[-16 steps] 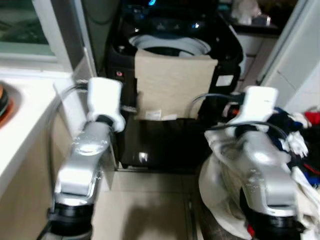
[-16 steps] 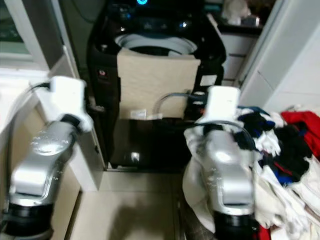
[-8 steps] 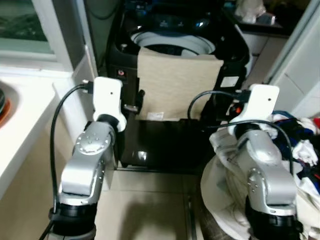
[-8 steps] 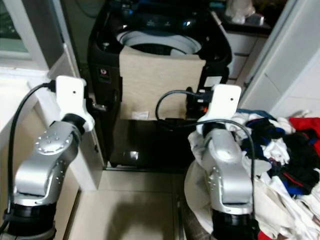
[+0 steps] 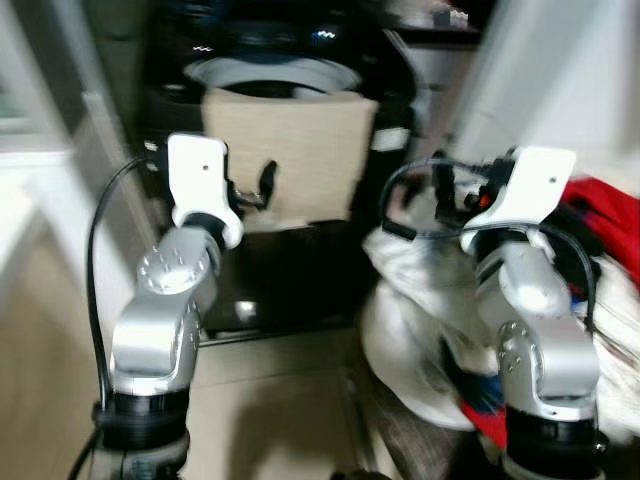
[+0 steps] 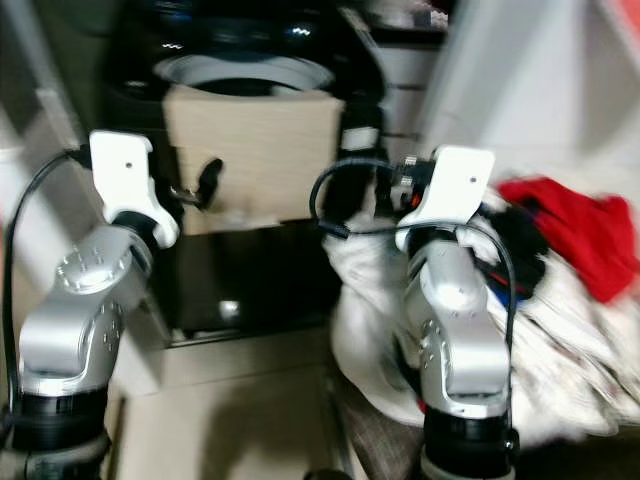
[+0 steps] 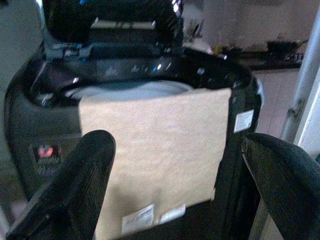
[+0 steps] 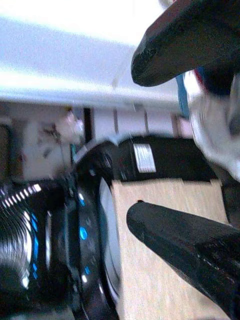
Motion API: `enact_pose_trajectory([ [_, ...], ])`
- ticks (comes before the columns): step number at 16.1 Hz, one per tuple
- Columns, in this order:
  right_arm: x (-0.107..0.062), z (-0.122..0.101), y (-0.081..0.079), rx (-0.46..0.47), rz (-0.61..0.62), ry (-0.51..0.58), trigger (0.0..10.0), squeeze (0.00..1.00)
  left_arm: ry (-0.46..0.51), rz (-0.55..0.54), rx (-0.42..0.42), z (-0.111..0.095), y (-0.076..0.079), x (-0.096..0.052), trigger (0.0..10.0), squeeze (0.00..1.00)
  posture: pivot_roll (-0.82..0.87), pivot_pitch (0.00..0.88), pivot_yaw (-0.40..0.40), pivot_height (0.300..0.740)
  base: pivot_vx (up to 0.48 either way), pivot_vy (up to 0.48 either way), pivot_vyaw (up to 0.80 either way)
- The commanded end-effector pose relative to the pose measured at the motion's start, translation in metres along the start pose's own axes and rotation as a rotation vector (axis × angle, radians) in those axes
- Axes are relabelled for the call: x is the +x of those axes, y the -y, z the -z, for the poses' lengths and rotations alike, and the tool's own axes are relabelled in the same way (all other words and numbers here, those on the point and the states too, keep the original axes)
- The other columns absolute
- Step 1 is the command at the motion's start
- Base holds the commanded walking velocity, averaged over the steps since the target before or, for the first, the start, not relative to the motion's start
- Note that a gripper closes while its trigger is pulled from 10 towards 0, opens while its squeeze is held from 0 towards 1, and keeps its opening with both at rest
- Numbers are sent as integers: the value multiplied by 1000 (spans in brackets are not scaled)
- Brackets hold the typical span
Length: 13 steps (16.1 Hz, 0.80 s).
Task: Clothes washing
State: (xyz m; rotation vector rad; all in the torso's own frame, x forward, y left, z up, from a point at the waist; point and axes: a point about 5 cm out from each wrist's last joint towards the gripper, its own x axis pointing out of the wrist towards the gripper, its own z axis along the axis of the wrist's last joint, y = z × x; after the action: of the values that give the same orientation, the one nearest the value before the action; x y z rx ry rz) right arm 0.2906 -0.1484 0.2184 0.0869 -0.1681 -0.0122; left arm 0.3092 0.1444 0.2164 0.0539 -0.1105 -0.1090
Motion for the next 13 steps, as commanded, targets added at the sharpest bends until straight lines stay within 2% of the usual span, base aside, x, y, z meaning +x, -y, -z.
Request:
enact_pose_trajectory([
  [1, 2, -13, 1, 7, 10, 42, 10000, 0, 105, -43, 45, -16, 0, 5, 10000, 0, -132, 8, -71, 740, 0, 0, -756],
  [2, 3, -15, 0, 19, 7, 50, 10000, 0, 133, -66, 62, -21, -2, 7, 10000, 0, -132, 6, -72, 740, 0, 0, -756],
  [3, 3, -15, -1, 23, 3, 51, 10000, 0, 130, -66, 41, -22, -3, 7, 10000, 0, -131, 9, -74, 740, 0, 0, -756],
  [4, 3, -15, -3, 24, -5, 48, 10000, 0, 123, -88, -15, -23, -5, 6, 10000, 0, -127, 11, -81, 740, 0, 0, -763],
  [5, 3, -14, -5, 18, -7, 46, 10000, 0, 87, -74, -93, -19, -5, 5, 10000, 0, -128, 8, -83, 740, 0, 0, -763],
  [6, 3, -14, -5, 11, -11, 44, 10000, 0, 87, -44, -133, -17, -6, 1, 10000, 0, -128, 10, -85, 740, 0, 0, -763],
  [8, 4, -15, -8, -4, -32, 43, 10000, 0, 107, -39, -98, -16, -9, -6, 10000, 0, -121, 10, -89, 740, 0, 0, -759],
  [10, 5, -12, -12, -11, -54, 30, 10000, 0, 143, -18, -57, -21, -10, -5, 10000, 0, -107, 9, -76, 740, 0, 0, -759],
  [13, -3, -1, -23, -22, -110, -19, 10000, 0, 111, 21, -7, -18, -7, -3, 10000, 0, -87, 3, -70, 740, 0, 105, -758],
])
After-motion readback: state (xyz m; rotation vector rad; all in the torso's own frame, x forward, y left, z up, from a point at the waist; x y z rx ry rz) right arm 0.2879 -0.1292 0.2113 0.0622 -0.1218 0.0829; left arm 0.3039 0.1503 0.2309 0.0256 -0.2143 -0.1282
